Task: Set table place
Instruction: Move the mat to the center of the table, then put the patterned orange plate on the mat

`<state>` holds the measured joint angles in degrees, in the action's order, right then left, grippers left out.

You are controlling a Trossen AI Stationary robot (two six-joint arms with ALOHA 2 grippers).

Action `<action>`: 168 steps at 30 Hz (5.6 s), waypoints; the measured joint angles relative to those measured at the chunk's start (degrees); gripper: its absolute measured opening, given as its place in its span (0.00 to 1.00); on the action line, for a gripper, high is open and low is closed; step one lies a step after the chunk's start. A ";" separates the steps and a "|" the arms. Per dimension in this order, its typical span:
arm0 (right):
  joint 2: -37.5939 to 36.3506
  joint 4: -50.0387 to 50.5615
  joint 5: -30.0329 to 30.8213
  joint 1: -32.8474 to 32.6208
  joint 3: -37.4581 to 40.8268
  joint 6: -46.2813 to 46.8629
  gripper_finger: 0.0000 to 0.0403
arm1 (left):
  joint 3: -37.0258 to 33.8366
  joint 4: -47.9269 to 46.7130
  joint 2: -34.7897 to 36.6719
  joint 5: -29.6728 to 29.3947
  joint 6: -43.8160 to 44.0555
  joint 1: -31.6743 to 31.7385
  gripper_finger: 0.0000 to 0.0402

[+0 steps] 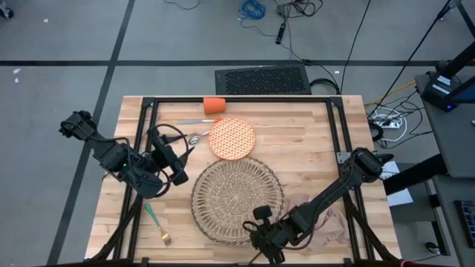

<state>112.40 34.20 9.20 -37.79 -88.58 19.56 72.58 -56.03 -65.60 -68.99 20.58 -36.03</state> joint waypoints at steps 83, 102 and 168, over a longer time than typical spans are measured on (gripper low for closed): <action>-33.38 -16.04 31.66 -1.70 47.93 17.34 0.32 | -27.79 45.43 -32.05 41.51 -47.88 40.28 0.45; -33.35 -16.85 31.34 -1.70 47.95 18.62 0.32 | -20.83 49.71 -43.00 32.99 -50.61 38.83 0.01; -33.35 -19.45 34.68 -0.60 47.95 15.61 0.32 | -10.20 20.33 -29.29 22.72 -27.18 -3.62 0.00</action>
<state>79.05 14.74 43.88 -38.39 -40.62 35.18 62.38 -35.70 -94.89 -46.27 -6.61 -39.66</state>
